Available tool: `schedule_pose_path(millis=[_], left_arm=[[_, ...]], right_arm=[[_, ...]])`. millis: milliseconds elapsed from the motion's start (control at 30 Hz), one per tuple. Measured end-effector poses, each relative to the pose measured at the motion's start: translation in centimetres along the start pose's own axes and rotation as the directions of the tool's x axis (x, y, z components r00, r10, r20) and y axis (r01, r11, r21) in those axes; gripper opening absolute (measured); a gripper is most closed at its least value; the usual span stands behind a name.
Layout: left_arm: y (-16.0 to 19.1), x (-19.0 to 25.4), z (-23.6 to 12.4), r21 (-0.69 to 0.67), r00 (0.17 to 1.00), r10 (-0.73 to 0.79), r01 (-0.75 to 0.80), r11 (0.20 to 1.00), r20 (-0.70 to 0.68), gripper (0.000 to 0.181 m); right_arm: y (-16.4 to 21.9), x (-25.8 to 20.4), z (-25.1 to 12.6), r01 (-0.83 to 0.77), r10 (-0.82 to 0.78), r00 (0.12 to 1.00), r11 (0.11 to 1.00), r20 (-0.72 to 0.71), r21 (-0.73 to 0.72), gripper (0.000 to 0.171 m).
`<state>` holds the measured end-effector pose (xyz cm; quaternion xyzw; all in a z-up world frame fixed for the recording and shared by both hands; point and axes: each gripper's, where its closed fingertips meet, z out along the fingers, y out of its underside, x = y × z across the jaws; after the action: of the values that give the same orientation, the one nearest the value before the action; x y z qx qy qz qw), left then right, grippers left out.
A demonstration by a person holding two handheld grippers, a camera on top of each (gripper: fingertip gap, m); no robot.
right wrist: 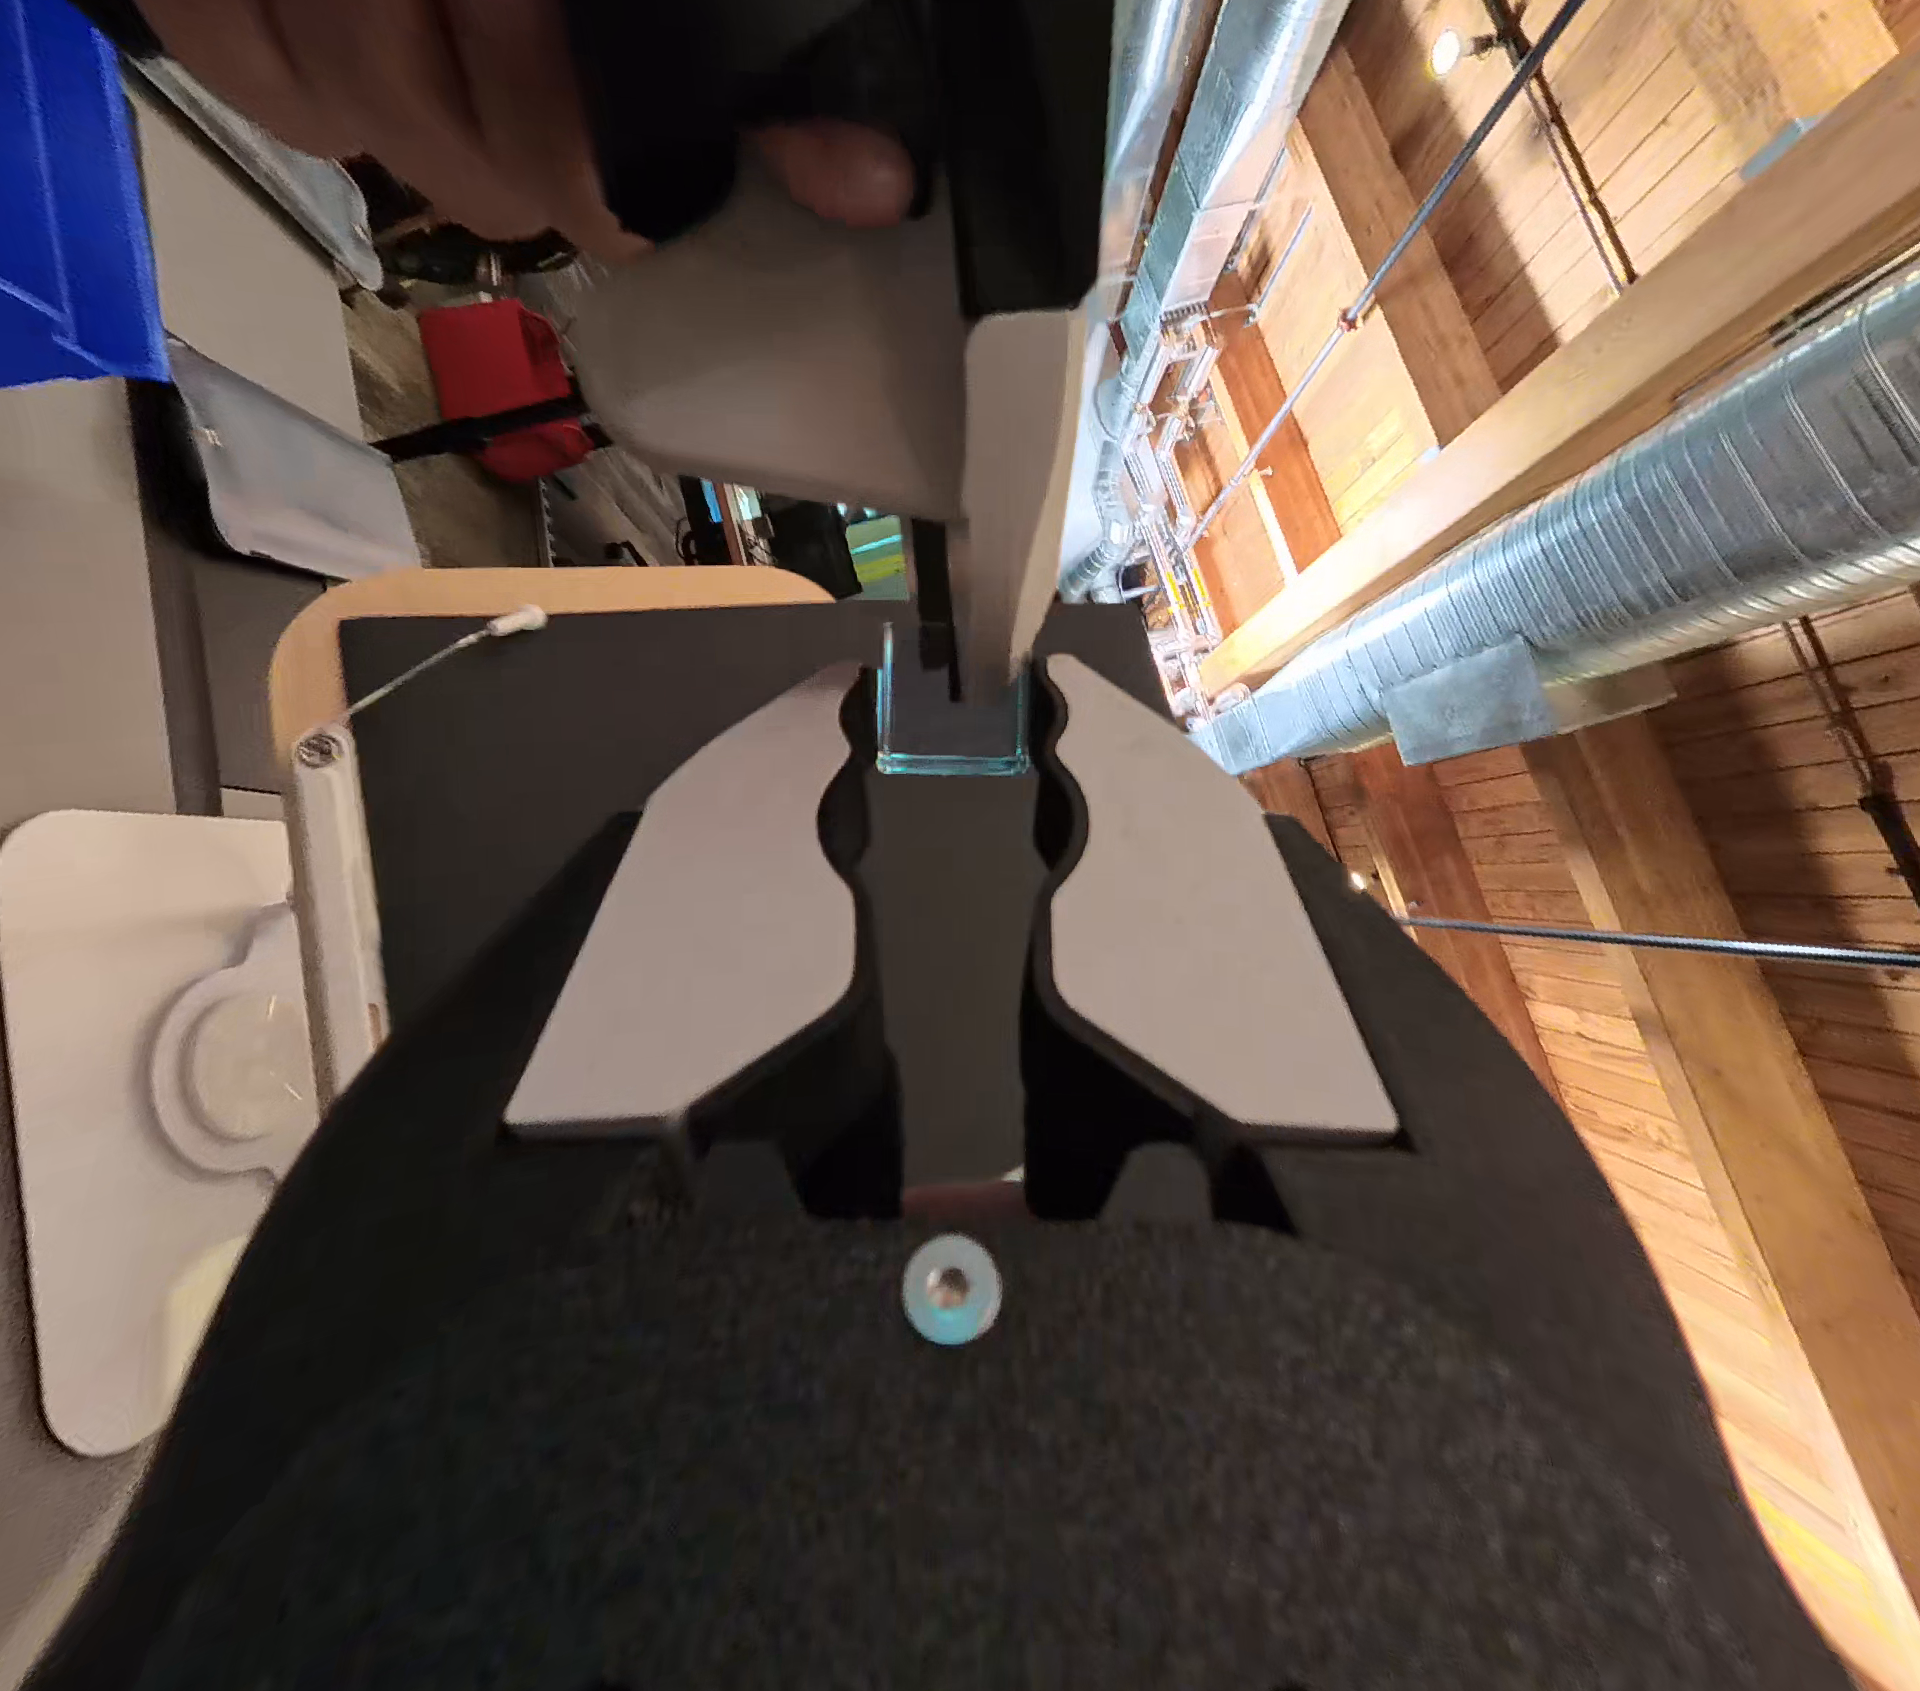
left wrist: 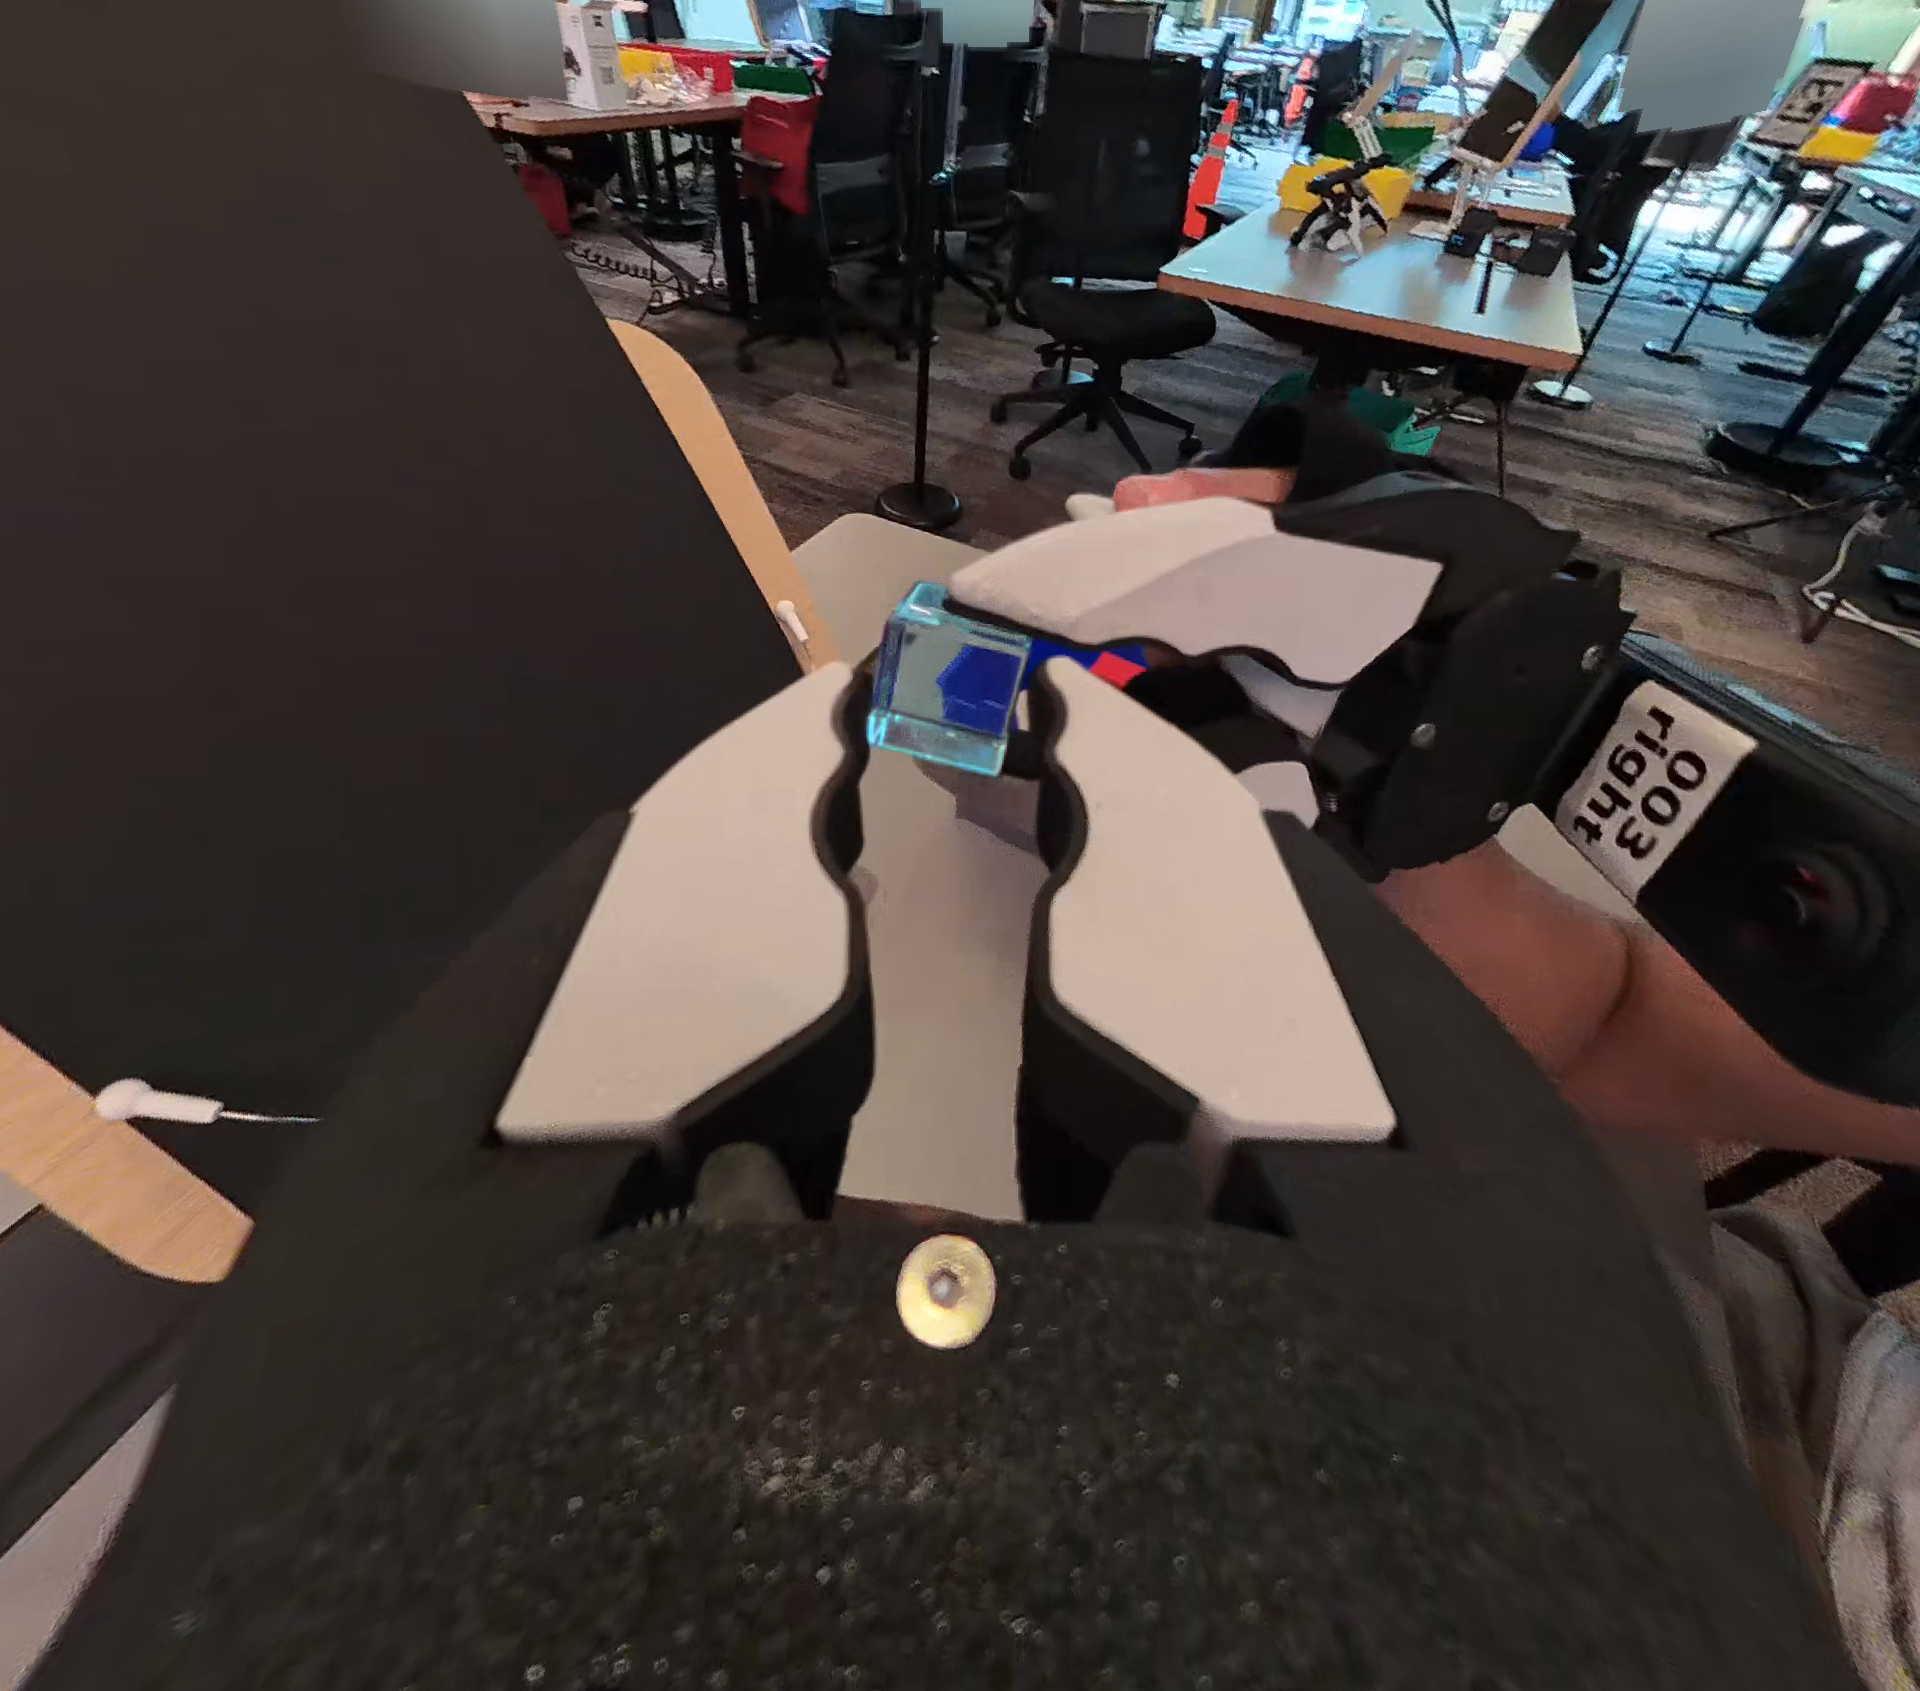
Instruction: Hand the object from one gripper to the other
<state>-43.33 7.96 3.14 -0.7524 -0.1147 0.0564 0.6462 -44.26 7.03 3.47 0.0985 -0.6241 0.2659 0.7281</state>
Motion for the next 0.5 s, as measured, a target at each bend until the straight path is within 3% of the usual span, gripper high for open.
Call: schedule_pose_path(millis=[333,433,500], left_arm=[[-0.1,1.0,-1.0,0.008,0.991,0.060,-0.059,0.998,-0.123,0.027],[-2.2,1.6,-2.1,0.145,0.975,0.032,0.000,0.989,-0.218,0.026],[-4.2,2.1,-3.7,0.289,0.950,0.051,0.042,0.956,-0.307,0.027]], right_arm=[[-1.8,0.4,-0.7,-0.119,0.121,0.993,0.988,-0.009,0.101,0.030],[-3.1,1.9,-2.0,-0.307,0.304,0.952,0.930,0.046,0.203,0.048],[-3.7,3.6,-2.9,-0.506,0.493,0.862,0.821,0.118,0.264,0.056]])
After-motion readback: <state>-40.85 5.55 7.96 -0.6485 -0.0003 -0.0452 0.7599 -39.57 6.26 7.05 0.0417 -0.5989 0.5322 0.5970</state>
